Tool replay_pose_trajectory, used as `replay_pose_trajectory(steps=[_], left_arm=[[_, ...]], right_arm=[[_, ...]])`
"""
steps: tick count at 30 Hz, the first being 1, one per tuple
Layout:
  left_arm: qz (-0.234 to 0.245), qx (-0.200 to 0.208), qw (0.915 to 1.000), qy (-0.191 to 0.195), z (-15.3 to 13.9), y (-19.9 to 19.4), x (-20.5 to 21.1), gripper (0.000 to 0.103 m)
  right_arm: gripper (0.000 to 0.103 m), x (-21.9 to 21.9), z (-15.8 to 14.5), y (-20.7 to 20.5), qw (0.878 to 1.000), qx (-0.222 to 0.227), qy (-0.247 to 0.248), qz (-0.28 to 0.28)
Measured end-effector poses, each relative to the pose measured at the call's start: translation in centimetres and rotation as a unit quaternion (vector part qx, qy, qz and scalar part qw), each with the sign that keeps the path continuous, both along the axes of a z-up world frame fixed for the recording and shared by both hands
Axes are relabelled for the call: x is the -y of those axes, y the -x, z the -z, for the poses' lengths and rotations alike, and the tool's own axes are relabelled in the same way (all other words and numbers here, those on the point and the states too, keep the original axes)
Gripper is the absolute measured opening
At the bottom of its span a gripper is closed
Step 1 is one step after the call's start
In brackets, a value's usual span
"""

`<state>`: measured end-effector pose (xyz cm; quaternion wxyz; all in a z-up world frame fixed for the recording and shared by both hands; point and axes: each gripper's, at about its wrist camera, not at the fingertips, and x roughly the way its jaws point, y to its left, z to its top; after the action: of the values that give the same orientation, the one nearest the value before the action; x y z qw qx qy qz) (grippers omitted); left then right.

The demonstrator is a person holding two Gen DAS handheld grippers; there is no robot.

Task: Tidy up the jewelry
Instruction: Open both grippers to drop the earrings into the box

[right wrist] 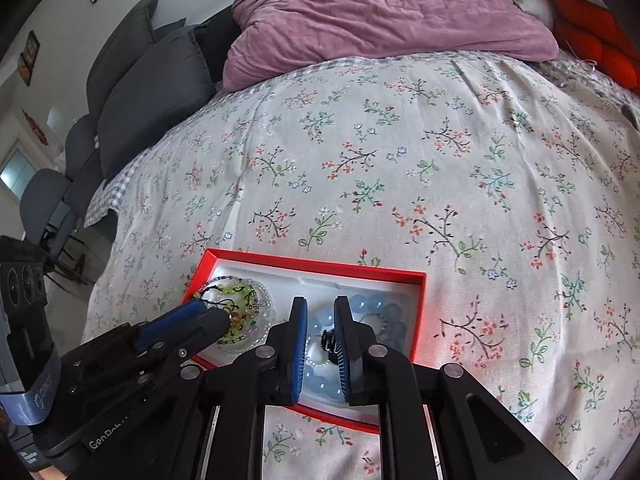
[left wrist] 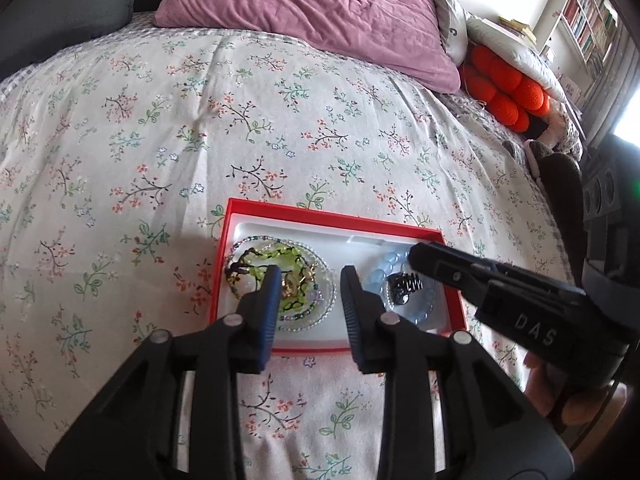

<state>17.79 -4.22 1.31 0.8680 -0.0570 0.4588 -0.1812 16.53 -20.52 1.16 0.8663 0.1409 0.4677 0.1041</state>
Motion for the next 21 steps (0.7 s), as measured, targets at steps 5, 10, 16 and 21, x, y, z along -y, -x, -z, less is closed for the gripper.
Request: replay_pose_trajectory(steps=[5,10,16,21], left_arm=[[-0.01,0.009,0.9998,-0.013,-1.2,1.5,-0.9,0.059],[-0.023,-0.001,0.999,-0.039,-1.6,3.0,-1.6,0.076],[-0.054,-0.033,0.9959,-0.064,-1.5,5.3,-2.8,0.092],[-0.06,-0.045,0.9922,-0.1,-1.8,7.4,-3.0,0.103]], right_arm=[[0.025,0.7,-1.4,1.5,1.0,0.008,0.013,0.001],[0.065,1.2,-2.6,4.0,0.999,0.021,0.044,0.006],[0.082,0.6,-2.8,7.6,0.994,0.001,0.109,0.004],[0.103,0.2,-2.8,10.8,0.994,-0.011,0.112,0.011]])
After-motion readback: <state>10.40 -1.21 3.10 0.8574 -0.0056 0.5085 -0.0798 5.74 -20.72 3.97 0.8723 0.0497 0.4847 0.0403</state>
